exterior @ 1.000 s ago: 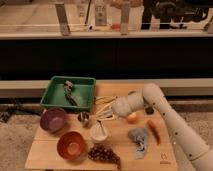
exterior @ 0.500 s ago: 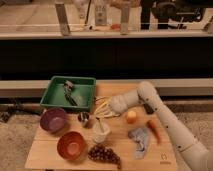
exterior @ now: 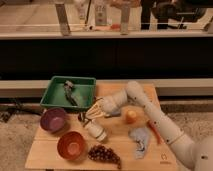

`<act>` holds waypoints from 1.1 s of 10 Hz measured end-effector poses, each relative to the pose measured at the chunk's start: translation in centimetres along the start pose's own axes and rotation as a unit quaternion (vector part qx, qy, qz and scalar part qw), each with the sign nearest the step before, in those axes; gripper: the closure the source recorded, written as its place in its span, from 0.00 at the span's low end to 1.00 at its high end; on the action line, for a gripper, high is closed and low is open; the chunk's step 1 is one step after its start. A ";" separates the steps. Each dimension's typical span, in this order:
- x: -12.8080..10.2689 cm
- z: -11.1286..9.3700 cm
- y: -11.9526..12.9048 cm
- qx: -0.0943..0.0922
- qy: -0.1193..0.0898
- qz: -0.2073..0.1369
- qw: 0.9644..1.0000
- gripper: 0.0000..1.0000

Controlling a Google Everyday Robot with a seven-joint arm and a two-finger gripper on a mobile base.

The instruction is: Place fork in paper cup

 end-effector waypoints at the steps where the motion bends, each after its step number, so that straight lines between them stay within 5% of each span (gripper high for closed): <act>1: -0.6 0.6 0.5 -0.004 0.003 0.000 1.000 1.00; 4: -2.2 1.6 2.7 -0.008 0.016 0.005 1.000 1.00; 7: -2.2 -0.7 3.8 0.017 0.059 0.019 0.998 0.98; 11: -1.6 -2.2 3.1 0.030 0.117 0.014 0.993 0.61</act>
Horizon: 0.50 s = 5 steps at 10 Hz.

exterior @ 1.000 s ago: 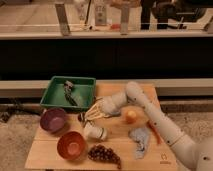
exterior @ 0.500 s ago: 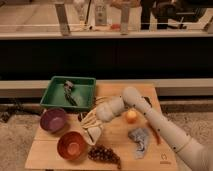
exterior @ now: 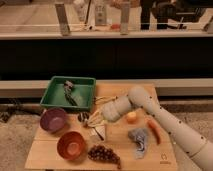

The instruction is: Place fork in paper cup

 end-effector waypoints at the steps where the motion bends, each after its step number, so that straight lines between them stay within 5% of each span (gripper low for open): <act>1: 0.4 -0.4 -0.1 0.017 0.014 -0.013 1.000 0.49; 3: 0.9 -0.7 -0.2 0.050 0.041 -0.052 0.997 0.29; 5: 1.2 -0.5 -0.4 0.069 0.061 -0.078 0.993 0.20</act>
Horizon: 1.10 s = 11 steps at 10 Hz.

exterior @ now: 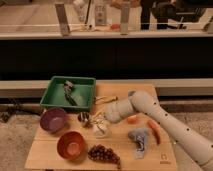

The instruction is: Place fork in paper cup

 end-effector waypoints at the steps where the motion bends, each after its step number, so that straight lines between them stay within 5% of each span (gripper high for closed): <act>1: 0.1 0.1 0.0 0.009 0.009 -0.008 1.000 0.20; 4: 0.3 0.1 0.1 0.025 0.026 -0.009 0.999 0.20; 6: 1.1 -0.2 0.2 0.040 0.037 0.057 0.997 0.20; 7: 1.8 -0.8 0.5 0.052 0.039 0.114 0.991 0.24; 9: 2.0 -0.8 0.4 0.039 0.024 0.158 0.986 0.44; 11: 1.9 -0.3 0.2 0.026 0.011 0.114 0.993 0.64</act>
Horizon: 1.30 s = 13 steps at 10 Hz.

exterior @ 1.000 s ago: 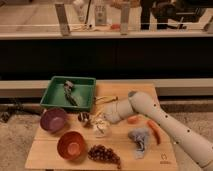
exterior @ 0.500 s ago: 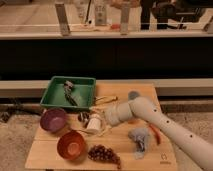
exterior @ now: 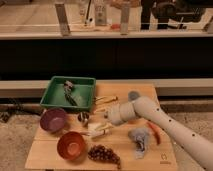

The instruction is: Place fork in paper cup

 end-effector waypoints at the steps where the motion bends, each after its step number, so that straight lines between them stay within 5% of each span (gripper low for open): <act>1: -0.1 0.2 -0.2 -0.005 -0.008 -0.048 0.999 0.75; 4: -0.5 1.0 -0.5 -0.023 -0.025 -0.115 0.993 0.99; 13: -0.5 1.1 -0.5 -0.023 -0.025 -0.114 0.993 1.00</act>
